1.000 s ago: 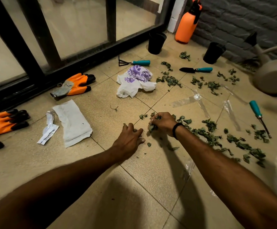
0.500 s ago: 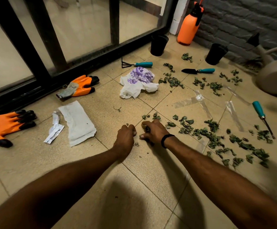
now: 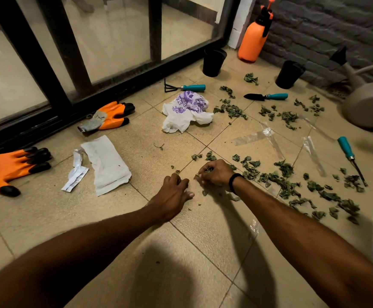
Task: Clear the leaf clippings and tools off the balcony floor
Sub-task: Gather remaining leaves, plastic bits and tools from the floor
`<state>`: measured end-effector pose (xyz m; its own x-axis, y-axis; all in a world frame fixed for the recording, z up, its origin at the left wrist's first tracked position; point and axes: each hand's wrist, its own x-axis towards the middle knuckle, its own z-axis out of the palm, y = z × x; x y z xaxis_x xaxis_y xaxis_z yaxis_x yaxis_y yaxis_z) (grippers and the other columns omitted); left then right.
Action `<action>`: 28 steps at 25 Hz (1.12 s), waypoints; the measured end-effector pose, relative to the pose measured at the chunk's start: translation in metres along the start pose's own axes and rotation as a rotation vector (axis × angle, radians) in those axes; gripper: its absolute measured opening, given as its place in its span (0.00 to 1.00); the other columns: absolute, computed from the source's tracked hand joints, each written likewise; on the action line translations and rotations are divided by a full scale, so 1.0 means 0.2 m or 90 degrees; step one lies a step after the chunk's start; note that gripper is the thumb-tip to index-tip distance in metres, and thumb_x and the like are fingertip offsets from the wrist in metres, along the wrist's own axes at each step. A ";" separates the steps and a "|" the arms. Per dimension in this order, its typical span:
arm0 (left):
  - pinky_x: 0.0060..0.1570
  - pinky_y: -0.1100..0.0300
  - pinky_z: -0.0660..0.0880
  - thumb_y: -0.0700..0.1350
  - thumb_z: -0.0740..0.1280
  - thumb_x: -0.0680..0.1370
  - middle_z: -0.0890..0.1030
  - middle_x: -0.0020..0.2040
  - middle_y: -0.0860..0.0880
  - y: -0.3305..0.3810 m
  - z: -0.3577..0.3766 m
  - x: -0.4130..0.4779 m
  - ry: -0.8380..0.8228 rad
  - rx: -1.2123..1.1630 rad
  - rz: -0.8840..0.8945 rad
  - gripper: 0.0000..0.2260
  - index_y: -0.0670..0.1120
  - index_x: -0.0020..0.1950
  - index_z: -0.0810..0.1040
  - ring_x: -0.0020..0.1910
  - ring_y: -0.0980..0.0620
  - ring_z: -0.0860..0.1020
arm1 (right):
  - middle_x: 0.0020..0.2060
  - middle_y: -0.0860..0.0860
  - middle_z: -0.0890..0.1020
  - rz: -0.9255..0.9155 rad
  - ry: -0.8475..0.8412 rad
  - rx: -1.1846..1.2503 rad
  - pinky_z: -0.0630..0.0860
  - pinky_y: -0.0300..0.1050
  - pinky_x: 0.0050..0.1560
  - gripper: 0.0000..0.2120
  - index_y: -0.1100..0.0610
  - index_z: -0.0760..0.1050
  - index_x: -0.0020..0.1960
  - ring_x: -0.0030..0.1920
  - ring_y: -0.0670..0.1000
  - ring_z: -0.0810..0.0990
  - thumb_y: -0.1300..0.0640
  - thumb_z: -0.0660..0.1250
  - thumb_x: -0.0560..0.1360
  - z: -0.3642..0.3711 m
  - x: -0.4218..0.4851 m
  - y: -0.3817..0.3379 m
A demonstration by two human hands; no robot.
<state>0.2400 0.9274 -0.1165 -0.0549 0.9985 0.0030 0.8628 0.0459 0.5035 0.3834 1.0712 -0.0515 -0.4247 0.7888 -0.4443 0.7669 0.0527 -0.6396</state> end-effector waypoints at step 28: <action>0.38 0.56 0.75 0.41 0.60 0.82 0.75 0.65 0.30 -0.07 -0.71 0.06 0.220 -0.551 -0.583 0.17 0.31 0.67 0.72 0.64 0.31 0.74 | 0.39 0.61 0.79 0.141 -0.051 0.664 0.81 0.40 0.31 0.03 0.69 0.76 0.43 0.38 0.55 0.79 0.74 0.67 0.73 0.19 -0.08 -0.52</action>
<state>0.1553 0.9351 -0.0006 -0.6836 0.5498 -0.4800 -0.1503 0.5374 0.8298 0.2920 1.0305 -0.0024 -0.3862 0.6717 -0.6322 0.0562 -0.6670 -0.7430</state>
